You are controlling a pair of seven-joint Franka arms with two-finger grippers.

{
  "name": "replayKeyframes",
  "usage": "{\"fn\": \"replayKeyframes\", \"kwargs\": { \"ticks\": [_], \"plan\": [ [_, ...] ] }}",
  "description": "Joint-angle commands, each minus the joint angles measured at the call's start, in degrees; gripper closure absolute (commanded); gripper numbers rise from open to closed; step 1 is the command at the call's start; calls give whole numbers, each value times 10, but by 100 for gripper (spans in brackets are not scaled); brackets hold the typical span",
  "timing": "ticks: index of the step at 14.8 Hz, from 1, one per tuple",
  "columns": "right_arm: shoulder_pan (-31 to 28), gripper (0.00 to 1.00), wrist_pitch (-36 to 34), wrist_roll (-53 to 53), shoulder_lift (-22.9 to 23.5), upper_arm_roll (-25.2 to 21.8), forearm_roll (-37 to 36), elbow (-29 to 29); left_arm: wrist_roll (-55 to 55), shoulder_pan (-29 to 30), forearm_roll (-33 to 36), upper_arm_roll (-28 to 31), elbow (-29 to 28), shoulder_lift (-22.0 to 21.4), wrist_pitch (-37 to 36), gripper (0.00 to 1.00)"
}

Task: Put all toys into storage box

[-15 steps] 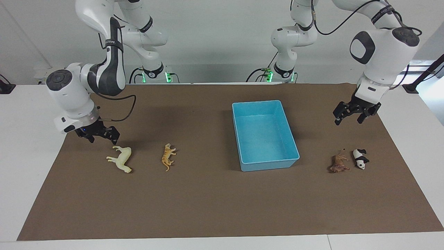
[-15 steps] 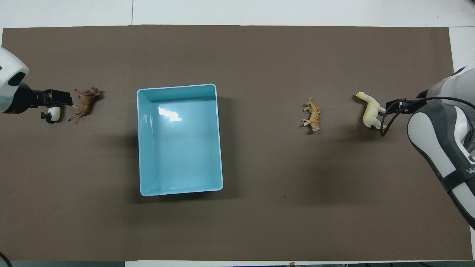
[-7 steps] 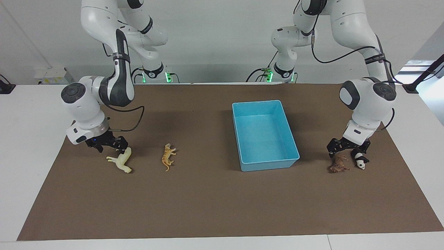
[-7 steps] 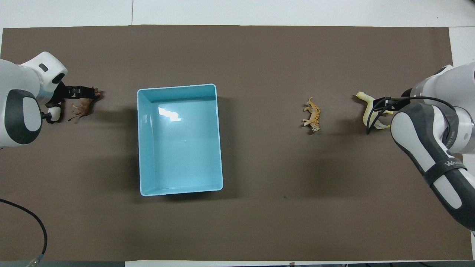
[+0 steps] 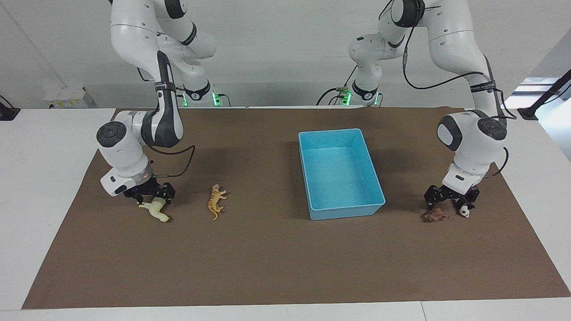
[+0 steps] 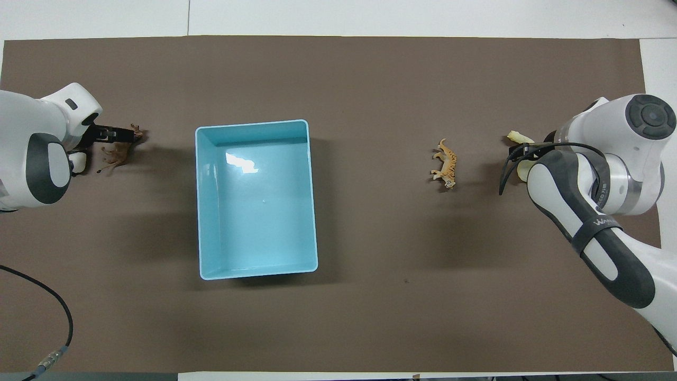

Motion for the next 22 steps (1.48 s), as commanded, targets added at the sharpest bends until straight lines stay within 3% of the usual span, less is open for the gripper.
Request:
{"fn": "replayKeyframes", "kwargs": {
  "ticks": [1,10,11,12,13,15,17,20,22],
  "plan": [
    [-6,0,10,-16,-2,2,9,-10,5,2,14,-2,-1,16,19,0],
    [-8,0,41,-10,-1,2,12,-40,3,-3,14,-1,-31,26,49,0],
    [-4,0,40,-4,-1,2,12,-39,-1,-4,13,-2,-30,26,47,21],
    [-2,0,38,5,-1,1,12,-39,-3,-4,12,-2,-26,26,44,35],
    [4,0,36,9,-1,1,12,-37,-11,-6,9,-1,-22,26,30,63],
    [14,0,34,30,-1,1,12,-38,-39,-6,8,-2,-6,26,-2,100],
    [17,0,29,40,-2,1,12,-36,-65,-9,8,-3,17,28,-35,100],
    [26,0,16,40,-4,0,1,-33,-146,-49,7,-5,88,13,-174,100],
    [27,0,9,41,-5,-1,-1,-32,-232,-84,3,-8,96,-47,-266,100]
  ]
}}
